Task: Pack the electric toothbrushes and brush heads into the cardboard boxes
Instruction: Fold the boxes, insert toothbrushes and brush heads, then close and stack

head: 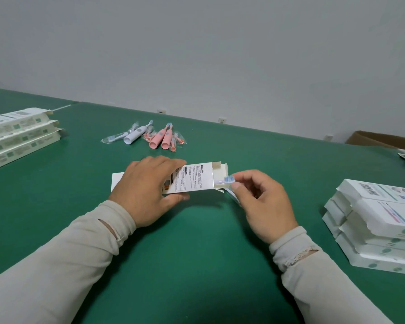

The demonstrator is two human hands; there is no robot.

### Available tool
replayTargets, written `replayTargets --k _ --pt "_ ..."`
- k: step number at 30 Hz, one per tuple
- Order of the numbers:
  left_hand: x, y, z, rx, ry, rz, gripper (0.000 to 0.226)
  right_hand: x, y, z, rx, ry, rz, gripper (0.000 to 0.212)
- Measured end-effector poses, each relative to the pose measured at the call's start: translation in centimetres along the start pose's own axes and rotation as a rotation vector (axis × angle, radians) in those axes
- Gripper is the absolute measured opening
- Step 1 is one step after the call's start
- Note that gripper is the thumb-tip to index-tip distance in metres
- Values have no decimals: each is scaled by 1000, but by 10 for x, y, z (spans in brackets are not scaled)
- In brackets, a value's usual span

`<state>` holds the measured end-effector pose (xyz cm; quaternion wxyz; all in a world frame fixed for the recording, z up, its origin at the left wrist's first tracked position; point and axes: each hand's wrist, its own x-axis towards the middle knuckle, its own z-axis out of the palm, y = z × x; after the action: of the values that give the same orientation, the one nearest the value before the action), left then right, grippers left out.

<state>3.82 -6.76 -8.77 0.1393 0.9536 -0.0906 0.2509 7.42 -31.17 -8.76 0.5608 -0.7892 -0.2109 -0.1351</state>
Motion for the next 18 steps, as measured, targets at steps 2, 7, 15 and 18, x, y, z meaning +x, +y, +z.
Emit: replayTargets --k 2,7,15,18 --pt "0 2 0 -8 -8 14 67 -2 -1 3 -106 -26 -83 19" --pt "-1 4 1 -28 2 32 67 -1 -3 4 -29 -38 -28 32" --pt "-1 7 4 -26 -17 74 73 -4 -6 12 407 -180 239 22" --pt "1 1 3 -40 -31 13 78 -2 -6 6 471 -147 215 22"
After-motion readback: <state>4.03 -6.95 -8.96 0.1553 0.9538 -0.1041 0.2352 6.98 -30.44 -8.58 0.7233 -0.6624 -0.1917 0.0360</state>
